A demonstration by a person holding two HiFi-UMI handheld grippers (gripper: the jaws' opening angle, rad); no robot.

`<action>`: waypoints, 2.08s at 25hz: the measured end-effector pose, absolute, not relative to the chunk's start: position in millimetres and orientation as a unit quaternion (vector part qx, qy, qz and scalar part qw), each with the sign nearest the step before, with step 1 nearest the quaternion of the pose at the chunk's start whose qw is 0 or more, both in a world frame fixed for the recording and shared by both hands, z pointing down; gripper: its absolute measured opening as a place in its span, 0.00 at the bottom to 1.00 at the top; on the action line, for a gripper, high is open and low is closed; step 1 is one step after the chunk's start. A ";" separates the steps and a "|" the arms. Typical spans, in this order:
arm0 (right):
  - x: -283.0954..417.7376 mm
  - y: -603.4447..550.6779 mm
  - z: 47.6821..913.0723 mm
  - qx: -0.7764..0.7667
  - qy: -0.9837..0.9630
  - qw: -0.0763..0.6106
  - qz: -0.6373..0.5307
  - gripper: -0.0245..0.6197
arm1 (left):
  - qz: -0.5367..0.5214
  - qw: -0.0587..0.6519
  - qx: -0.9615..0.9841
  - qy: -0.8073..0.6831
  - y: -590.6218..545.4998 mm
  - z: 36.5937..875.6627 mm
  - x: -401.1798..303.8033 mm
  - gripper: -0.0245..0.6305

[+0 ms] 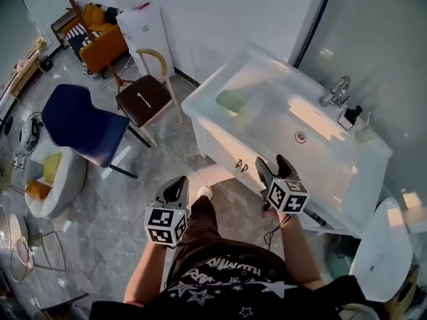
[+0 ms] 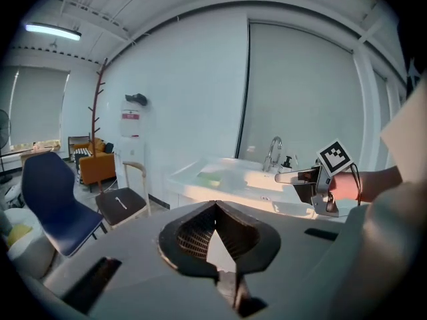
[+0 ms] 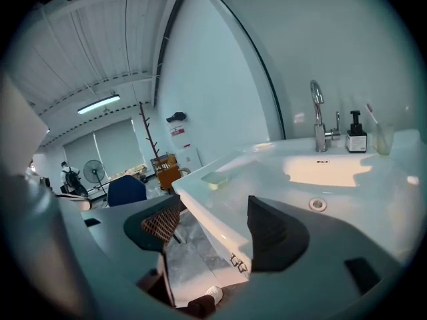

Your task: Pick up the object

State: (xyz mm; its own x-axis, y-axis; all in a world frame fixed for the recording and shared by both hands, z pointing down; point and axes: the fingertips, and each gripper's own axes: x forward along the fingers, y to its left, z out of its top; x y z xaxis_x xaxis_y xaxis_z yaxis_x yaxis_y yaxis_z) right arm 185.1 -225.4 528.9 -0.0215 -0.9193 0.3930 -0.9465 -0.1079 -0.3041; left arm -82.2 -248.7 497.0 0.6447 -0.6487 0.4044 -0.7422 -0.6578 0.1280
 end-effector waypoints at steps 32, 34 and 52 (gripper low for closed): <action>244.4 -485.4 616.7 0.759 -0.516 0.052 0.394 0.29 | 0.255 0.167 0.932 -0.196 -542.1 545.5 51.0 0.06; 245.3 -490.4 625.2 0.757 -0.509 0.060 0.405 0.27 | 0.258 0.171 0.931 -0.194 -545.9 549.6 51.6 0.06; 247.6 -506.1 656.6 0.756 -0.456 0.067 0.464 0.13 | 0.260 0.175 0.929 -0.196 -565.8 568.1 43.4 0.06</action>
